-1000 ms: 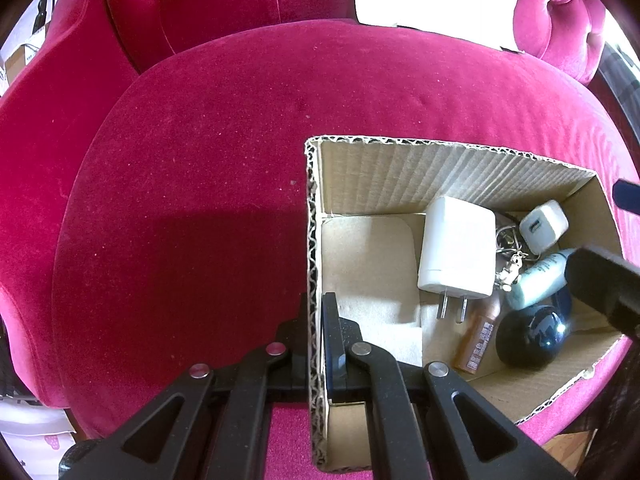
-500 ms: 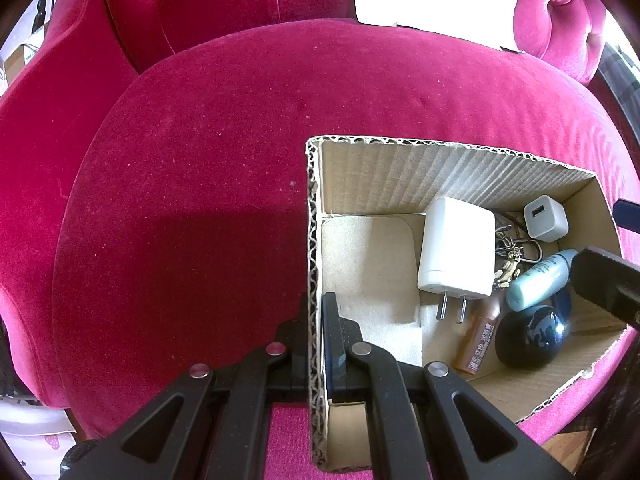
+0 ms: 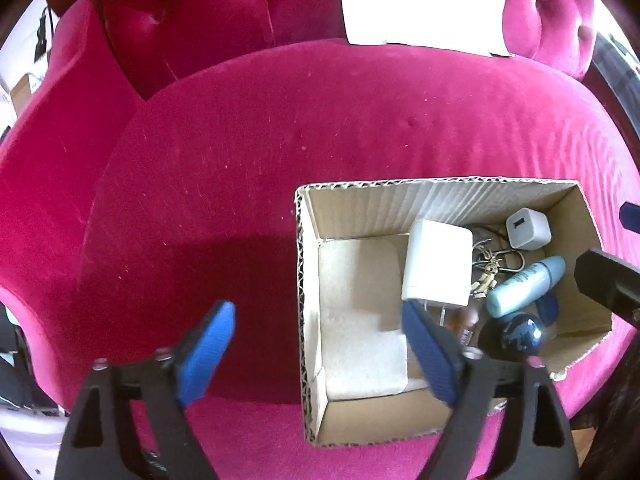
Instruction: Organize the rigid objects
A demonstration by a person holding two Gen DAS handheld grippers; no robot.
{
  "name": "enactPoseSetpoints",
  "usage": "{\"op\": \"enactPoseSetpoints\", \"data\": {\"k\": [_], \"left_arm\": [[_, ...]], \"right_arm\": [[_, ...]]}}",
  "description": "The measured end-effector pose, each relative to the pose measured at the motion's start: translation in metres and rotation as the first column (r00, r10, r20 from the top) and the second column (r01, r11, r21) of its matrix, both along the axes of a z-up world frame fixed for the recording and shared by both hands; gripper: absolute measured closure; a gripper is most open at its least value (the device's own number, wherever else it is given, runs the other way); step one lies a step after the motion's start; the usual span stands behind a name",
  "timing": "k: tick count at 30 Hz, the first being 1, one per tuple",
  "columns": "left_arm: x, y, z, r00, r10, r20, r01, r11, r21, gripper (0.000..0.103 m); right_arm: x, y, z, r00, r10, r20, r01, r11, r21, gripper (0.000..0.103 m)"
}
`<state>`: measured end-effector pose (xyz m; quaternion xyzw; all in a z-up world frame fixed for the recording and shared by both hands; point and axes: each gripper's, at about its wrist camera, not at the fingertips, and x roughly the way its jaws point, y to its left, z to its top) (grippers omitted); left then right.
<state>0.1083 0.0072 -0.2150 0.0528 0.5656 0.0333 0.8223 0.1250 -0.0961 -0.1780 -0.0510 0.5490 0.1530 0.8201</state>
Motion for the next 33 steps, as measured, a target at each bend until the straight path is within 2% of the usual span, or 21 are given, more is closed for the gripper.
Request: {"op": "enactPoseSetpoints", "data": {"k": [2, 16, 22, 33], "left_arm": [[-0.002, -0.003, 0.006, 1.0, -0.001, 0.011, 0.001, 1.0, 0.0, 0.0], [-0.04, -0.04, 0.06, 0.997, -0.035, 0.07, 0.037, 0.999, -0.026, 0.0], [-0.071, -0.031, 0.084, 0.996, -0.027, 0.089, 0.031, 0.998, -0.046, 0.0], [-0.109, -0.042, 0.121, 0.988, -0.023, 0.151, 0.031, 0.998, -0.053, 0.0]], "right_arm": [[-0.002, -0.002, 0.003, 1.0, -0.006, 0.004, 0.006, 1.0, -0.001, 0.0], [-0.036, -0.019, 0.053, 0.998, -0.043, 0.05, 0.043, 0.999, 0.001, 0.0], [-0.061, -0.027, 0.07, 0.998, -0.04, 0.053, 0.039, 0.999, 0.007, 0.0], [-0.101, -0.039, 0.107, 0.991, -0.064, 0.121, 0.063, 0.998, 0.012, 0.0]]}}
